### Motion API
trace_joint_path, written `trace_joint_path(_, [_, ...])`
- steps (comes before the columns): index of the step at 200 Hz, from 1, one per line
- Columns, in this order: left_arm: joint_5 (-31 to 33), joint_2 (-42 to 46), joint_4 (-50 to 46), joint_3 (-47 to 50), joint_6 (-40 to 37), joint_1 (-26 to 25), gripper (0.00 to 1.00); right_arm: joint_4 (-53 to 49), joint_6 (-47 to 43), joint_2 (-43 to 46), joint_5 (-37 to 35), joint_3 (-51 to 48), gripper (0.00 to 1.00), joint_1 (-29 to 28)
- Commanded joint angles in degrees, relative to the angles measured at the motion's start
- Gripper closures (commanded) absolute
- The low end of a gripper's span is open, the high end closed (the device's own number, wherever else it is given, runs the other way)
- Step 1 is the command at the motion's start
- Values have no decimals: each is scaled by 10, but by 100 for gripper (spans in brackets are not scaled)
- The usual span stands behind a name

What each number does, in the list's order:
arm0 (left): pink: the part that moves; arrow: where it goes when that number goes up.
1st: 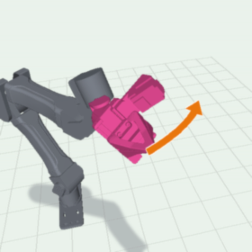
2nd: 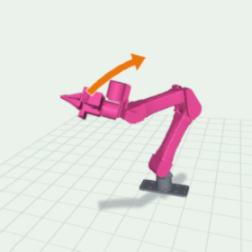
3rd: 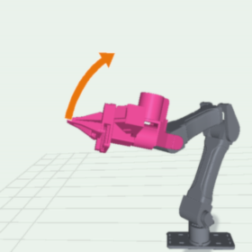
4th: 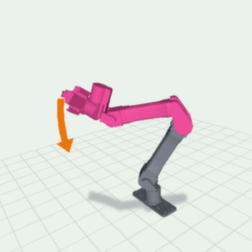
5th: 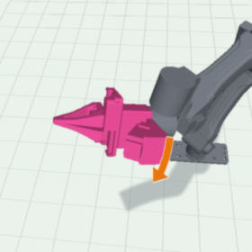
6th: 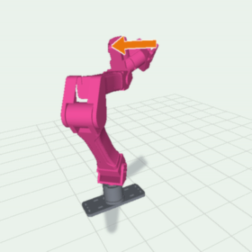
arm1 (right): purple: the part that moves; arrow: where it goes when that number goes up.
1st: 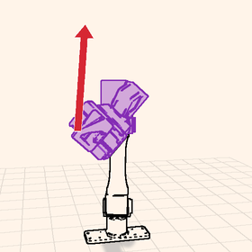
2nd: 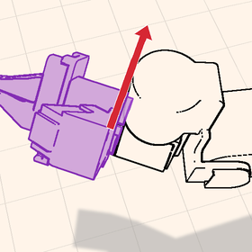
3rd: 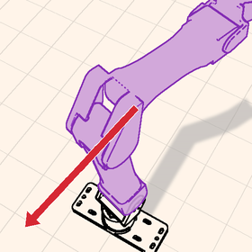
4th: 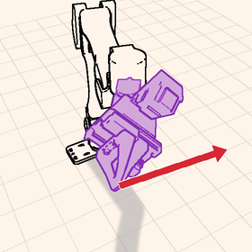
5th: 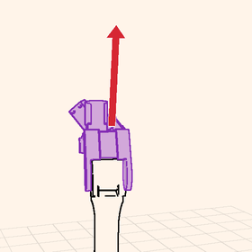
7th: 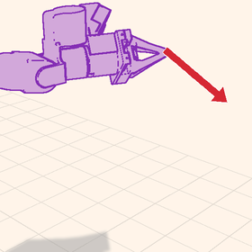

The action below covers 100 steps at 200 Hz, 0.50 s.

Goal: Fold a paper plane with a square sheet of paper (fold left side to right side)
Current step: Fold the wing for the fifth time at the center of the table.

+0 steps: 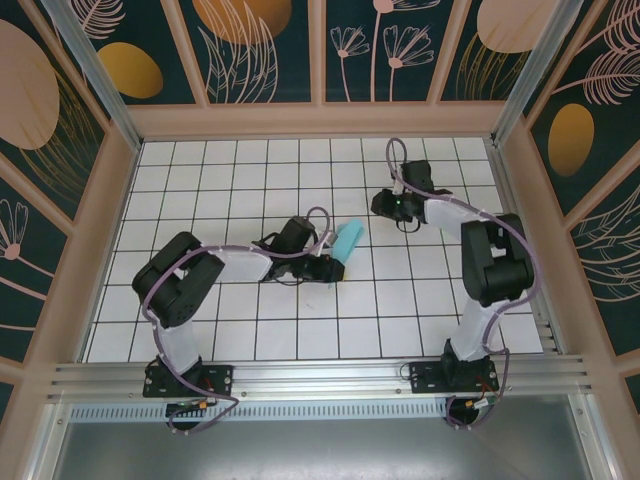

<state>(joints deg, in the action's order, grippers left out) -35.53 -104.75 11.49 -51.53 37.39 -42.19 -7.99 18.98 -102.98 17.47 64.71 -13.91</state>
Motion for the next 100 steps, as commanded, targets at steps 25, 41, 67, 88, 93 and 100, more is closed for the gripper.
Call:
trace_joint_path(25, [77,145,-65,-30,-26,32,54,-40,61,115,-34,-50,61,-23])
trace_joint_path(41, [173,193,-80,-11,-28,41,48,-62,84,135,-63,-56,54,-55])
trace_joint_path(67, [341,256,-89,25,-15,42,38,-91,145,146,-116,-69,36,-122])
trace_joint_path(88, [407,284,-80,50,3,41,35,-75,200,140,-106,-102,33,-156])
trace_joint_path(93, [413,288,-78,54,5,41,35,-70,208,136,-104,-109,32,-162])
trace_joint_path(100, [418,292,-75,58,5,42,34,-65,217,129,-104,-117,32,-169])
